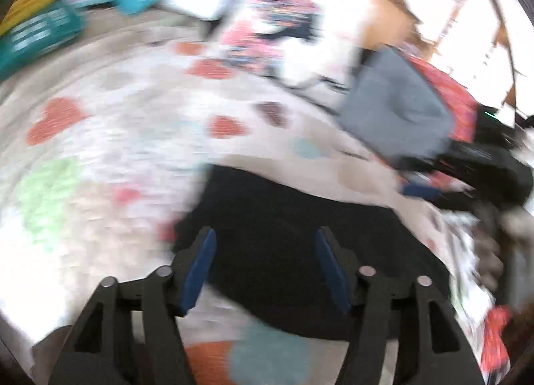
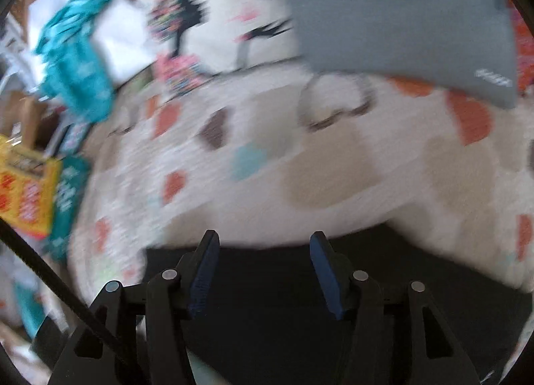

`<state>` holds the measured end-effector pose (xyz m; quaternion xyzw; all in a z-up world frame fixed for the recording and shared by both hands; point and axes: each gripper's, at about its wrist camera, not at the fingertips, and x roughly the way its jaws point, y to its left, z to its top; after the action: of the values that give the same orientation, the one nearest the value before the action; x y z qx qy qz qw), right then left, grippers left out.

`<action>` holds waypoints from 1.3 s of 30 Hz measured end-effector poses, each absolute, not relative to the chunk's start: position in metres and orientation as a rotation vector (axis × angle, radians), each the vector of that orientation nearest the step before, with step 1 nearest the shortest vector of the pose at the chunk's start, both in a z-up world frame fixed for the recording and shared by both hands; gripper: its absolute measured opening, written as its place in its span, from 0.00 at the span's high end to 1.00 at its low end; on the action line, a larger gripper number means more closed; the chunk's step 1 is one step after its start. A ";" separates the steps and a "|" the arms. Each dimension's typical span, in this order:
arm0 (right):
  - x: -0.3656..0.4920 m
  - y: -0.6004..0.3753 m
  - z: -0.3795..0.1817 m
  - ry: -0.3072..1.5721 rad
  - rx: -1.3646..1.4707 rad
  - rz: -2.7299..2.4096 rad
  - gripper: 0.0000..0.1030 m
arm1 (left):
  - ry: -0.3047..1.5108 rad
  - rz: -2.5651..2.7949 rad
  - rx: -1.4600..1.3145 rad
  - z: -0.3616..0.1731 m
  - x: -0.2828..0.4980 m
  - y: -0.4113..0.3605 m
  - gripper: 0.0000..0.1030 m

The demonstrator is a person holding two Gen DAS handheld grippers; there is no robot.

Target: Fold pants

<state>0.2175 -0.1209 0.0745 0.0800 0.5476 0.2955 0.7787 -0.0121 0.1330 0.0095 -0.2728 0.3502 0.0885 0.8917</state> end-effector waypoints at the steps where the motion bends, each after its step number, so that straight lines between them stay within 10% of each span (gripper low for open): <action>1: 0.211 -0.109 0.074 1.207 0.170 0.671 0.39 | 0.758 0.219 -0.623 0.002 -0.013 0.145 0.39; 24: 0.197 0.150 -0.035 1.651 -0.516 0.539 0.28 | 0.779 0.176 -0.925 -0.042 -0.012 0.175 0.18; 27: 0.191 0.157 -0.045 1.650 -0.640 0.525 0.28 | 0.798 0.138 -0.899 -0.039 -0.006 0.169 0.33; 29: 0.185 0.158 -0.045 1.616 -0.688 0.540 0.35 | 0.821 0.003 -0.934 -0.044 0.003 0.162 0.92; 33: 0.178 0.145 -0.033 1.528 -0.745 0.524 0.82 | 0.832 -0.042 -0.926 -0.042 0.007 0.153 0.92; 39: 0.170 0.096 0.008 1.437 -0.628 0.597 0.85 | 0.848 -0.124 -0.957 -0.030 0.012 0.131 0.92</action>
<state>0.1697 0.0959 0.0083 -0.2784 0.6373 0.2646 0.6681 0.0124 0.1307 -0.0295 -0.4462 0.3953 -0.0577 0.8009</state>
